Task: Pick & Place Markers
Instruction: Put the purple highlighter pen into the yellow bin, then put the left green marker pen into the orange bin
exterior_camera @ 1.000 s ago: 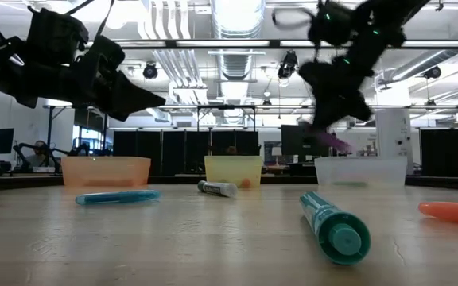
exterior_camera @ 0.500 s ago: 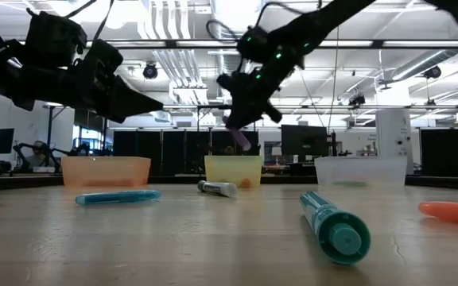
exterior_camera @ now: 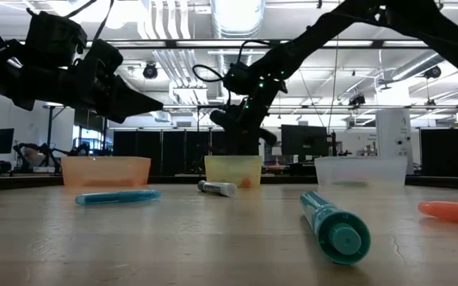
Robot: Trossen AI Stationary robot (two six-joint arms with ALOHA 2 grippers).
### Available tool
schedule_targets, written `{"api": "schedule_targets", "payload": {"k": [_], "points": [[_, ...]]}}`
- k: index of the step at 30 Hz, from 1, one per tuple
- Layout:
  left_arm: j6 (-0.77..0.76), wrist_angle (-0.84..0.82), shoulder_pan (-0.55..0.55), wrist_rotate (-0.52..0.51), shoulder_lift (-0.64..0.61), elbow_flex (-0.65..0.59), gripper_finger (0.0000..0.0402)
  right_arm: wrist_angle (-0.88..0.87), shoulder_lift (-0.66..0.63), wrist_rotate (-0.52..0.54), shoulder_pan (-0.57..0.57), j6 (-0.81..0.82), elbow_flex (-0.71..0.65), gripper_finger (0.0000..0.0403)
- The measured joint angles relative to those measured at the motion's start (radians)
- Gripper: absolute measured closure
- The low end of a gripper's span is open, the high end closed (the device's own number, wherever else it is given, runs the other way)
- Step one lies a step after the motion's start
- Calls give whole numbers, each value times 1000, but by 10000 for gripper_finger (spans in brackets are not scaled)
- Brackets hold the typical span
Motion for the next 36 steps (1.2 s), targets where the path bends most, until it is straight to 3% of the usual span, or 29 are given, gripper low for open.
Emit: {"api": "schedule_targets", "payload": {"k": [5, 10, 19, 23, 29, 36], "points": [[-2, 0, 0, 0, 0, 0, 401, -78, -45, -12, 11, -75, 0, 266], [-17, 0, 0, 0, 0, 1, 401, -86, -143, 52, 94, -185, -93, 296], [-60, -17, 0, 0, 0, 1, 401, 506, -444, 90, 285, -270, -588, 370], [-82, -17, 0, 0, 0, 1, 401, 622, -570, 111, 377, -267, -761, 385], [-125, -18, -2, 37, -4, 1, 401, 634, -698, 280, 518, -158, -926, 387], [-127, -54, -2, 86, -56, 1, 401, 667, -732, 435, 670, -28, -1034, 361]]}}
